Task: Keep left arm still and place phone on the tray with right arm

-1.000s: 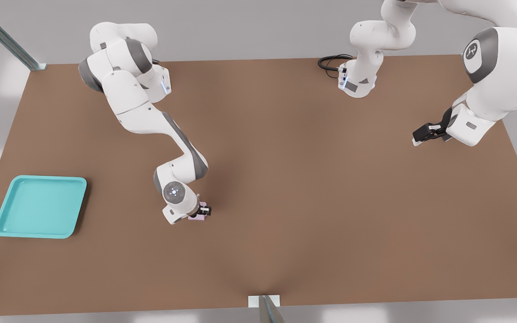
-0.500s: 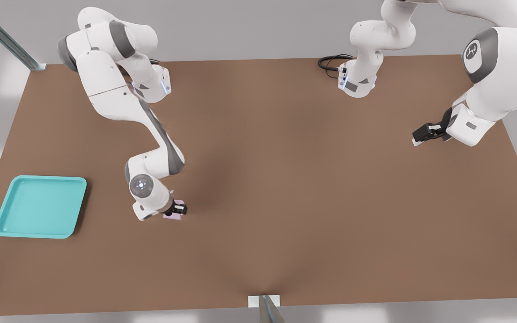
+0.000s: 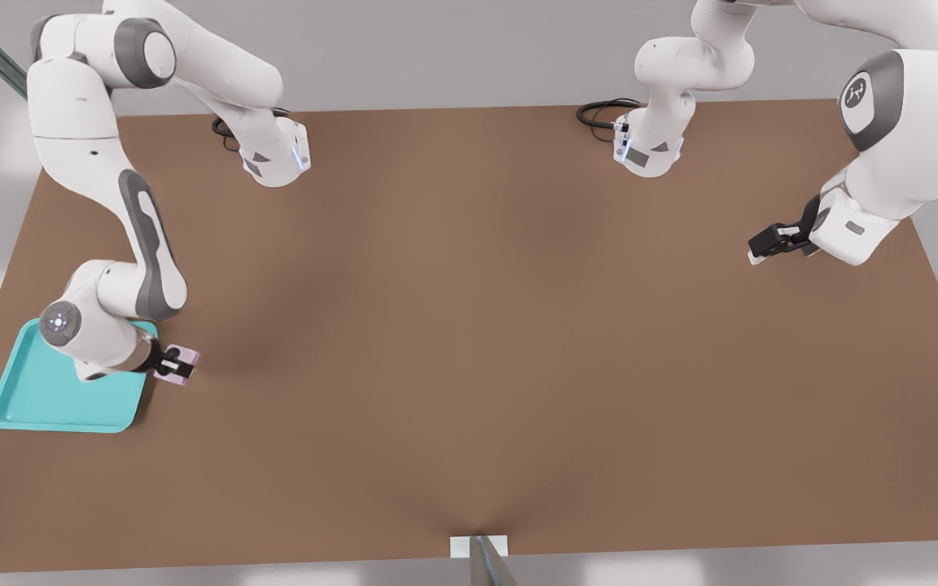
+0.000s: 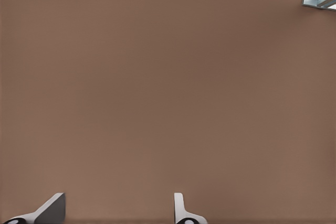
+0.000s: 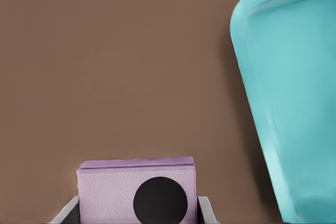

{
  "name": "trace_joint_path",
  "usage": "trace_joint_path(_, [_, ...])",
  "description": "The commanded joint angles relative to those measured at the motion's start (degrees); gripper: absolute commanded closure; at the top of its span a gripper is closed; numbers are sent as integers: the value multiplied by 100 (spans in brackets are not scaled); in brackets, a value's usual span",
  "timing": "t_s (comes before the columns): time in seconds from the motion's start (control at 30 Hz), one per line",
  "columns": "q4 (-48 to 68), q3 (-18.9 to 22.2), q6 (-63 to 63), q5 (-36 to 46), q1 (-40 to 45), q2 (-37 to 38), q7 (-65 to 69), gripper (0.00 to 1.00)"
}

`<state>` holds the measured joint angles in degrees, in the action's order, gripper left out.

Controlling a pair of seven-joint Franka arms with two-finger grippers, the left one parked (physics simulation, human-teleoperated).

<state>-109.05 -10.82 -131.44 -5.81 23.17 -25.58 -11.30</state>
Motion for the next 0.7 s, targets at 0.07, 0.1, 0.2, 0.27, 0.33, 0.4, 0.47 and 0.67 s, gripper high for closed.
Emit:
trace_joint_path(0.07, [270, 1, 188, -34, 706, -167, 4232, 26])
trace_joint_path(0.1, [419, 45, 188, -34, 838, -272, 4531, 26])
trace_joint_path(0.2, [1157, 63, 522, -34, 1225, -703, 5410, 26])
trace_joint_path(0.27, [1588, 89, 540, -16, 1374, -1028, 5867, 26])
trace_joint_path(0.33, [1746, 106, 531, -16, 1453, -1221, 6078, 26])
trace_joint_path(0.4, [1975, 221, 540, -25, 1480, -1450, 6149, 26])
trace_joint_path(0.47, [1984, 230, 654, -34, 1480, -1459, 6131, 0])
trace_joint_path(0.67, [1984, 63, 1058, -16, 1366, -1046, 5842, 0])
